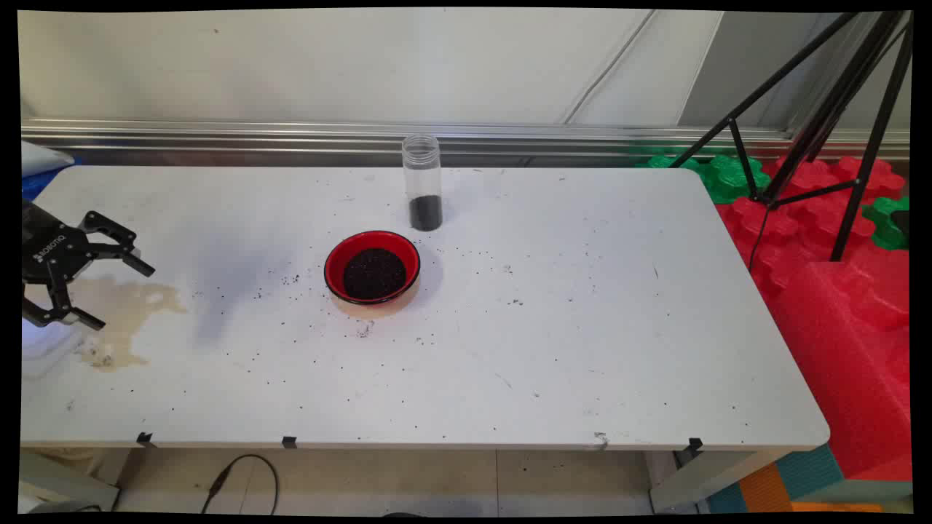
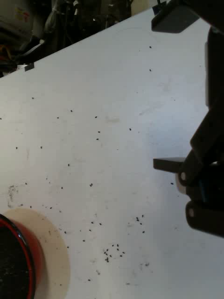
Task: Pick up the black seasoning powder from the table
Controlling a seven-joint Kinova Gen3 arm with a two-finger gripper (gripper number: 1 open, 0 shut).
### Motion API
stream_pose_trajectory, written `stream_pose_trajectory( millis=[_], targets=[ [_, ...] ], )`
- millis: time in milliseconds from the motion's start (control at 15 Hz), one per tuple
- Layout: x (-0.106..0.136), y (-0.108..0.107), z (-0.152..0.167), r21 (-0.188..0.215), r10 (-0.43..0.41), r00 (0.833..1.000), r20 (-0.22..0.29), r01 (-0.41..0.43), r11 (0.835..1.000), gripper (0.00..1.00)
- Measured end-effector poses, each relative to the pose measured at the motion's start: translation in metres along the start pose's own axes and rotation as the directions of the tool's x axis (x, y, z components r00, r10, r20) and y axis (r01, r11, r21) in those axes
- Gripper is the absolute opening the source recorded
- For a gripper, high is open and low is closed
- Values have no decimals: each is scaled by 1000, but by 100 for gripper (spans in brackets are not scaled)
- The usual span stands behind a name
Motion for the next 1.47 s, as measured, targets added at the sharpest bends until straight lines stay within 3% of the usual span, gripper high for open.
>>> stream_pose_trajectory(
  millis=[733,1467],
  targets=[
    [22,-17,1,62,-106,994,-29,108,992,100],
    [73,-66,17,176,-192,973,-127,213,961,100]
  ],
)
